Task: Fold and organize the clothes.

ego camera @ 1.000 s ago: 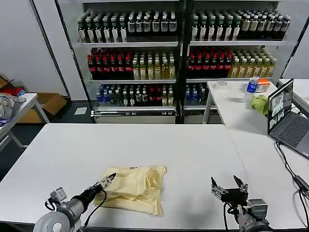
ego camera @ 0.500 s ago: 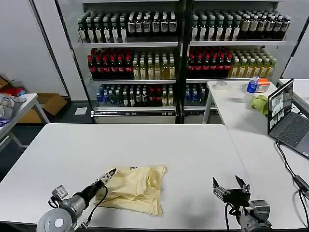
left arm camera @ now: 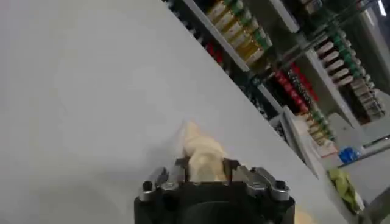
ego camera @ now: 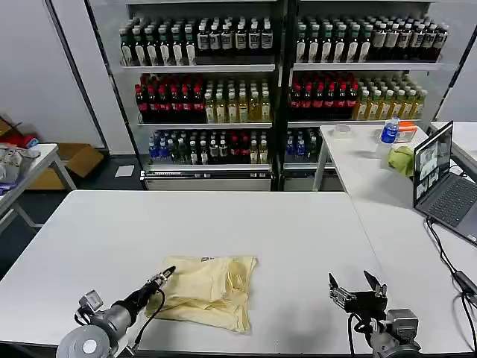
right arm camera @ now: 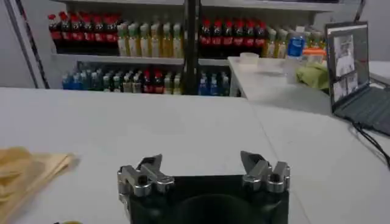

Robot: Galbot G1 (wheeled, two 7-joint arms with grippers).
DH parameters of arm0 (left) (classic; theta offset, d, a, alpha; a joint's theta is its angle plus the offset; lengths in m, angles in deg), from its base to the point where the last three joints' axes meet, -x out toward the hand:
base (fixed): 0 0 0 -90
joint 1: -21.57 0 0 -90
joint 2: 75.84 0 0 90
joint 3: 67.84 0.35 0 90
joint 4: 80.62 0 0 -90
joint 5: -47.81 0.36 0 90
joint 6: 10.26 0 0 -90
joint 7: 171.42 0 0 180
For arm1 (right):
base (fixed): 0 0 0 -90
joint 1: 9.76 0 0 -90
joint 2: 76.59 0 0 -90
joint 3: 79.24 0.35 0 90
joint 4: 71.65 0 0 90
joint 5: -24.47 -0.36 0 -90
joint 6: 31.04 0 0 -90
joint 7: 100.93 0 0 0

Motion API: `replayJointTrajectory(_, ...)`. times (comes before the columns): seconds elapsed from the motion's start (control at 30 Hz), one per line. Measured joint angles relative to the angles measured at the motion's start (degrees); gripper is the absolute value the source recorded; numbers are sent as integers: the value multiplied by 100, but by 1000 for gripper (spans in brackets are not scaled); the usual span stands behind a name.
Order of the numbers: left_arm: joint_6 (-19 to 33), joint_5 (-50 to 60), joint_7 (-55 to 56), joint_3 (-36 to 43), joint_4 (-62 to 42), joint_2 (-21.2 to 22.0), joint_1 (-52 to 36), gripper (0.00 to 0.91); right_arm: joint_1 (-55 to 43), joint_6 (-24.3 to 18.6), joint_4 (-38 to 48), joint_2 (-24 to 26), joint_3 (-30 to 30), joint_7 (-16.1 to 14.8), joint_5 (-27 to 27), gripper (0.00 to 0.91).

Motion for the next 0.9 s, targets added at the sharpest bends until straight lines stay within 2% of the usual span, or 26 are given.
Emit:
replayJointTrajectory(0.37,15,-258,68,-211,134,-7,20,20,58,4,-96,60,72,3,-34,907)
replayJointTrajectory(0.6,1,-421,176,-614,364,-193,41,10,50,5,-158,111,122,3,-106,907)
replayJointTrajectory(0.73,-49,-438,187,-1029,494,-497,72,10,6,4,-200,120,119,-2,-146,907)
replayJointTrajectory(0.9,-147,-332,125,-1771,526,-1150,104,10,-60,0,-204,102,61,-12,-180,907)
